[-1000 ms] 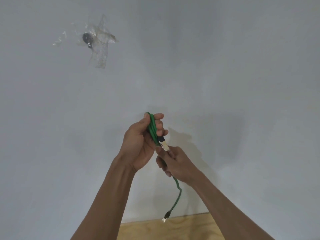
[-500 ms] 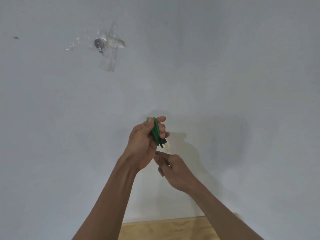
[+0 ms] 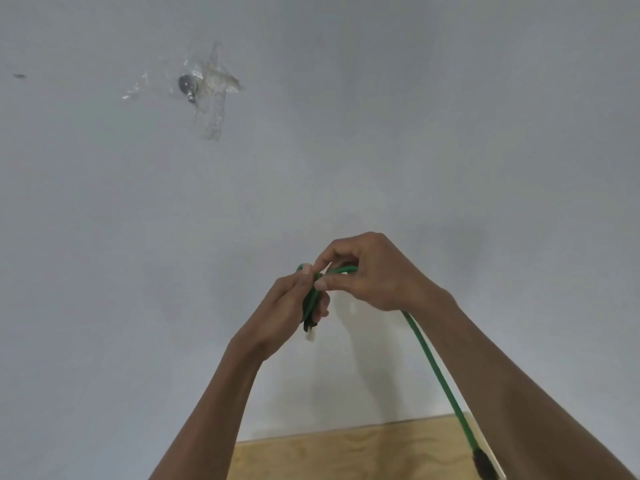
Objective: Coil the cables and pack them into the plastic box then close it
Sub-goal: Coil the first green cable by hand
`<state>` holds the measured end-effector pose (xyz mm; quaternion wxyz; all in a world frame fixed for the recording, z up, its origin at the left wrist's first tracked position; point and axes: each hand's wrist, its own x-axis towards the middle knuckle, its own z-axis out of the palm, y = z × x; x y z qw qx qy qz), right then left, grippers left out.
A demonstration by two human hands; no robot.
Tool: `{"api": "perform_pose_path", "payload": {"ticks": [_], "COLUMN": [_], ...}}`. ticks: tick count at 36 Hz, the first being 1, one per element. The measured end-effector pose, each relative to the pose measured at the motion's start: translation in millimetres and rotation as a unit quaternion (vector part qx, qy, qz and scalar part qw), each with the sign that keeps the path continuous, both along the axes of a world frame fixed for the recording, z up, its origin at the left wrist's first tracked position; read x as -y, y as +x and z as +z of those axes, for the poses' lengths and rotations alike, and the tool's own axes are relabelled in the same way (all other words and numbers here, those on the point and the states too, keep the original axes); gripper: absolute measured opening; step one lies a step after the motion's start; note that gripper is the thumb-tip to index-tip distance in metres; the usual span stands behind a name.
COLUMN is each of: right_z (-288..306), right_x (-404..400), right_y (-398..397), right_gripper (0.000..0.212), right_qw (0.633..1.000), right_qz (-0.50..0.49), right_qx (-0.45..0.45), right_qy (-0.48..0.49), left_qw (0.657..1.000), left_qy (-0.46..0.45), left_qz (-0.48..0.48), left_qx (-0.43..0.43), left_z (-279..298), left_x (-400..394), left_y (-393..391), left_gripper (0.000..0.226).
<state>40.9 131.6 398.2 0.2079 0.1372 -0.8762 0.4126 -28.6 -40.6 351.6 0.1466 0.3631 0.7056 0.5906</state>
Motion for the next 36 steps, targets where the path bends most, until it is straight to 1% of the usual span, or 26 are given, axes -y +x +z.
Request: {"api": "perform_pose_path", "payload": {"ticks": [2, 4, 6, 8, 10, 12, 13, 14, 15, 16, 18, 20, 23, 24, 25, 26, 27, 29, 30, 33, 36], "right_z": [4.5, 3.4, -2.0, -10.1, -20.0, -31.7, -38.8, -46.4, -53.8, -63.1, -73.1, -85.9, -96.0, -97.2, -97.1, -96.7, -96.0, -99.4, -100.7, -105.6, -102.4], "right_x": [-5.8, -11.0, -15.2, -16.8, -14.8, -10.0, -6.1, -1.7, 5.1, 11.0, 24.1, 28.9, 32.4, 33.2, 35.4, 37.5, 39.9, 43.2, 44.6, 49.0, 51.0], "right_y": [-7.0, -15.7, -23.6, -28.8, -29.9, -29.5, -29.3, -29.8, -30.1, -30.4, -24.9, -19.9, -15.3, -13.5, -11.8, -9.6, -8.4, -7.2, -6.0, 1.0, 7.9], "right_gripper": [0.018, 0.022, 0.022, 0.016, 0.010, 0.010, 0.012, 0.024, 0.035, 0.041, 0.038, 0.030, 0.044, 0.047, 0.043, 0.039, 0.040, 0.047, 0.047, 0.035, 0.030], "right_qw": [0.999, 0.997, 0.991, 0.980, 0.970, 0.954, 0.945, 0.936, 0.944, 0.952, 0.957, 0.951, 0.954, 0.956, 0.959, 0.960, 0.960, 0.966, 0.969, 0.976, 0.986], "right_qz": [0.025, 0.033, 0.050, 0.069, 0.060, 0.060, 0.071, 0.084, 0.077, 0.060, 0.031, 0.001, -0.055, -0.059, -0.054, -0.049, -0.038, -0.022, -0.021, -0.012, -0.030], "right_qx": [-0.010, -0.020, -0.015, -0.012, -0.016, -0.007, 0.011, 0.032, 0.039, 0.049, 0.066, 0.085, 0.103, 0.104, 0.107, 0.113, 0.116, 0.105, 0.099, 0.089, 0.070], "right_qy": [-0.032, -0.066, -0.124, -0.188, -0.237, -0.293, -0.320, -0.341, -0.319, -0.298, -0.281, -0.298, -0.278, -0.267, -0.257, -0.251, -0.250, -0.233, -0.223, -0.199, -0.149], "left_qw": [0.998, 0.990, 0.981, 0.970, 0.956, 0.945, 0.941, 0.937, 0.932, 0.928, 0.926, 0.926, 0.924, 0.925, 0.926, 0.929, 0.931, 0.938, 0.943, 0.958, 0.972], "left_qy": [0.005, 0.034, 0.068, 0.098, 0.125, 0.160, 0.179, 0.197, 0.213, 0.226, 0.242, 0.251, 0.258, 0.260, 0.262, 0.266, 0.271, 0.277, 0.275, 0.252, 0.219], "left_qz": [-0.037, -0.066, -0.087, -0.108, -0.136, -0.160, -0.165, -0.167, -0.166, -0.163, -0.146, -0.129, -0.122, -0.117, -0.109, -0.096, -0.081, -0.047, -0.030, 0.011, 0.030], "left_qx": [0.055, 0.118, 0.161, 0.194, 0.226, 0.236, 0.234, 0.235, 0.240, 0.247, 0.252, 0.252, 0.256, 0.253, 0.248, 0.240, 0.229, 0.204, 0.188, 0.133, 0.084], "left_z": [-0.3, 0.4, 2.0, 5.0, 9.4, 14.7, 17.0, 19.0, 20.5, 21.3, 21.2, 19.5, 16.4, 15.7, 15.2, 15.2, 15.7, 17.4, 18.3, 18.2, 13.8], "left_x": [-0.4, -0.5, -0.4, -0.4, -1.1, -4.2, -6.8, -10.0, -13.2, -16.2, -19.7, -19.8, -19.2, -20.0, -21.3, -22.9, -23.9, -24.3, -23.7, -19.5, -16.5], "left_y": [6.4, 12.4, 16.8, 20.4, 24.7, 28.3, 29.4, 29.9, 29.8, 29.2, 26.0, 22.1, 17.9, 17.3, 17.0, 16.2, 14.5, 8.2, 3.9, -8.7, -16.9], "left_gripper": [0.065, 0.065, 0.064, 0.062, 0.060, 0.055, 0.053, 0.050, 0.047, 0.045, 0.042, 0.040, 0.040, 0.040, 0.040, 0.040, 0.040, 0.040, 0.039, 0.037, 0.037]}}
